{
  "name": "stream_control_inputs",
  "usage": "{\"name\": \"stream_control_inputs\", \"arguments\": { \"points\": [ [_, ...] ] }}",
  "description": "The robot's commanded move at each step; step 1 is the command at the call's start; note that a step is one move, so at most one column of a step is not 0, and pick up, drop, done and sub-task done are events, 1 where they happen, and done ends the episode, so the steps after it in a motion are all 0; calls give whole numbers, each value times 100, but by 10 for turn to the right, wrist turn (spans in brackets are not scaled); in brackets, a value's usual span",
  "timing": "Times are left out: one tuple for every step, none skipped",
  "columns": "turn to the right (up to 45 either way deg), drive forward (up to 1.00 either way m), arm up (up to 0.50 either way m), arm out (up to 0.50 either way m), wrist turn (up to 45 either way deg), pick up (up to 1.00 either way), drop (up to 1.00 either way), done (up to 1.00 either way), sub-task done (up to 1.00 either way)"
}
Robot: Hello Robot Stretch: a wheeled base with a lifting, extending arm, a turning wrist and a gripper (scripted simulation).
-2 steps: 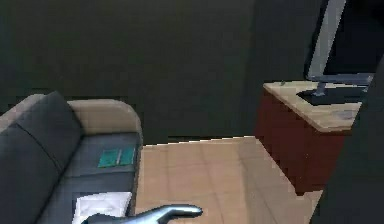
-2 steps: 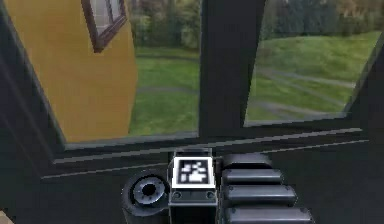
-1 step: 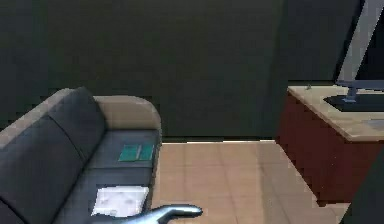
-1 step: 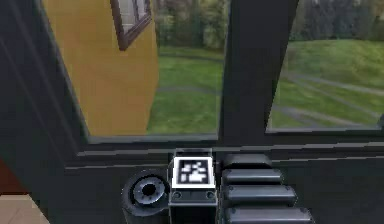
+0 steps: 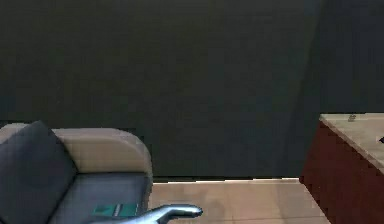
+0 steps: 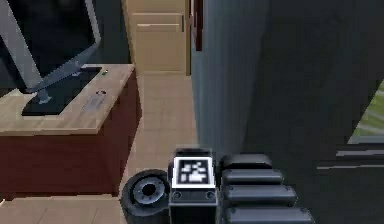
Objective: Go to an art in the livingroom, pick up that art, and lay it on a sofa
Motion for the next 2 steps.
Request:
{"name": "stream_control_inputs", "arguments": {
  "points": [
    [0, 45, 0, 0, 0, 0, 0, 0, 0],
    [-450, 0, 0, 0, 0, 0, 0, 0, 0]
  ]
}}
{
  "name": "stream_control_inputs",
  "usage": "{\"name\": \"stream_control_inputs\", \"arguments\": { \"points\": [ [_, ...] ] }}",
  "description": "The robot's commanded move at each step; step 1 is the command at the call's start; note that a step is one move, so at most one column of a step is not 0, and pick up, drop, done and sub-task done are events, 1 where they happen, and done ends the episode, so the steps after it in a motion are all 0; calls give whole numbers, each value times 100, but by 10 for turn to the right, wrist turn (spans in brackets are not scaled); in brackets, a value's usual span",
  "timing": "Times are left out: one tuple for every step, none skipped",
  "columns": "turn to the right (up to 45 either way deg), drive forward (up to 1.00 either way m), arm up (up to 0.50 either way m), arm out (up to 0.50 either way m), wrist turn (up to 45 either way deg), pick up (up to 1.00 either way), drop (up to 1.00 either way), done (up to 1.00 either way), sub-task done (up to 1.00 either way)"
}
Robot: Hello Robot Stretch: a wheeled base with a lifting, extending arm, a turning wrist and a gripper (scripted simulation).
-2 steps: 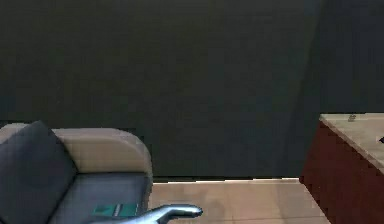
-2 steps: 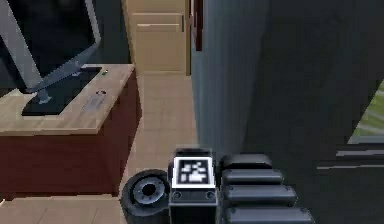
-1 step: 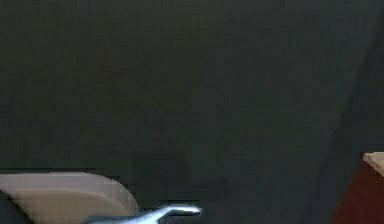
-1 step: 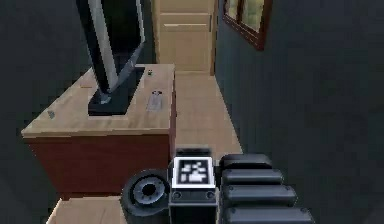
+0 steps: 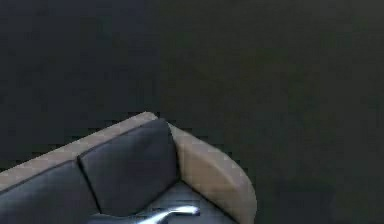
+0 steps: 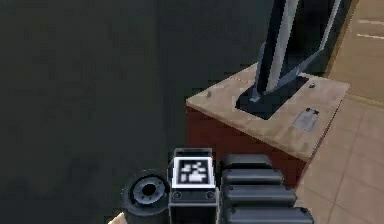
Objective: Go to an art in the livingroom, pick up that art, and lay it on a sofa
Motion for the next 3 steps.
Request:
{"name": "stream_control_inputs", "arguments": {
  "points": [
    [-390, 0, 0, 0, 0, 0, 0, 0, 0],
    [450, 0, 0, 0, 0, 0, 0, 0, 0],
    [450, 0, 0, 0, 0, 0, 0, 0, 0]
  ]
}}
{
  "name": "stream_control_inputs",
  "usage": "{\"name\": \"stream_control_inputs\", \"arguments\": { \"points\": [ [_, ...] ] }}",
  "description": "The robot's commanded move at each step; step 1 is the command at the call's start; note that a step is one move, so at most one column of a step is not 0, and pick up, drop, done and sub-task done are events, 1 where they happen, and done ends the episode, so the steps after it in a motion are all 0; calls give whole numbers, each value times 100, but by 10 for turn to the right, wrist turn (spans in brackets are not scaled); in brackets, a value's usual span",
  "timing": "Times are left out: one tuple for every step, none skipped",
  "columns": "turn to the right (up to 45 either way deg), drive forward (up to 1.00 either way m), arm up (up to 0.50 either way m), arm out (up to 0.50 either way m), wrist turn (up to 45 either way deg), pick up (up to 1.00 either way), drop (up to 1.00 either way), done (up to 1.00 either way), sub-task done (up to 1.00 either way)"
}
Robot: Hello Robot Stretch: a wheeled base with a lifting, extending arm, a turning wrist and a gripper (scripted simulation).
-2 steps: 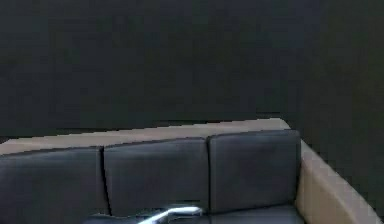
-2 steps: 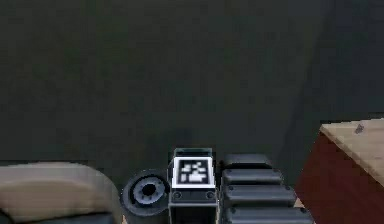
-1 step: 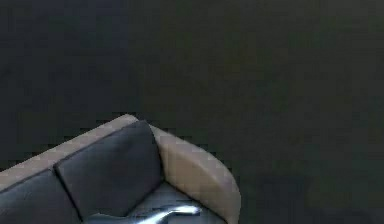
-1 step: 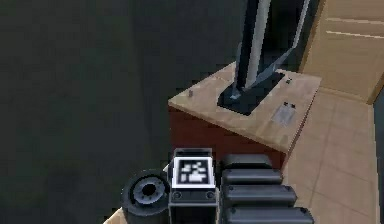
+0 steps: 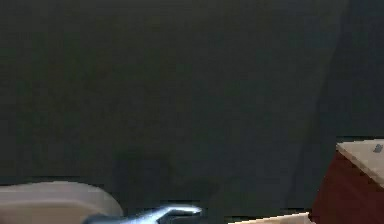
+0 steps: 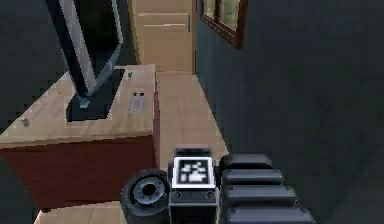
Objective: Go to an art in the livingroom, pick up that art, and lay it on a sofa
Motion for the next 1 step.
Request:
{"name": "stream_control_inputs", "arguments": {
  "points": [
    [-450, 0, 0, 0, 0, 0, 0, 0, 0]
  ]
}}
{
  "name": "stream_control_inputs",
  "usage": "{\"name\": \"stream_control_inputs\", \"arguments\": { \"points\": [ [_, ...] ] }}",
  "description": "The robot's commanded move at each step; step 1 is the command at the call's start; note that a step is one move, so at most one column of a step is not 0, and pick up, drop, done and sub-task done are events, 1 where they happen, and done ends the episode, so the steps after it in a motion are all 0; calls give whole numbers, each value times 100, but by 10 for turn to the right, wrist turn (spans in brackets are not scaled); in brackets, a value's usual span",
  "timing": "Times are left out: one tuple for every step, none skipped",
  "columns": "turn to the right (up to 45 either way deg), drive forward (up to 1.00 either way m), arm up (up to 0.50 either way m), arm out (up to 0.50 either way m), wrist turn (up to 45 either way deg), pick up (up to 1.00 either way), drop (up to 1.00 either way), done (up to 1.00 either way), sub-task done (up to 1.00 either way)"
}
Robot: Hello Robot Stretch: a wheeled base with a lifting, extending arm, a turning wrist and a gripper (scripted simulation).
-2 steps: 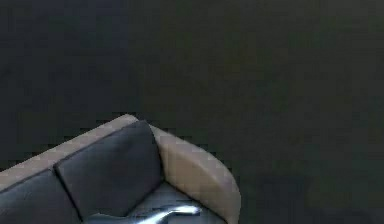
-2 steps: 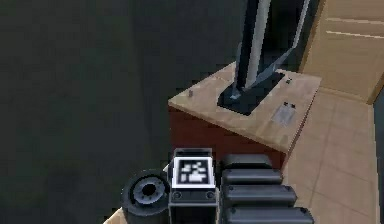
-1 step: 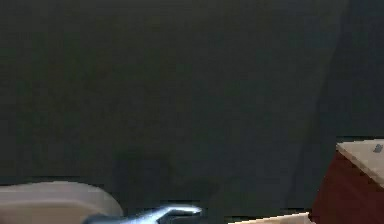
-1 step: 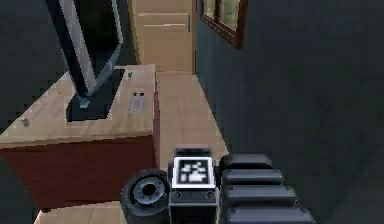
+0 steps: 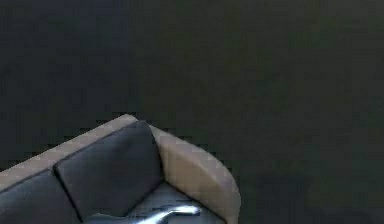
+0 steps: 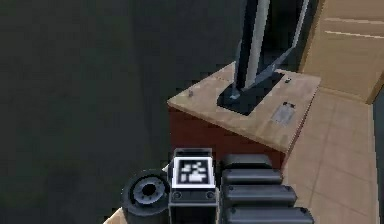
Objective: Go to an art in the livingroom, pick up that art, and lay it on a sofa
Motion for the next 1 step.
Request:
{"name": "stream_control_inputs", "arguments": {
  "points": [
    [-450, 0, 0, 0, 0, 0, 0, 0, 0]
  ]
}}
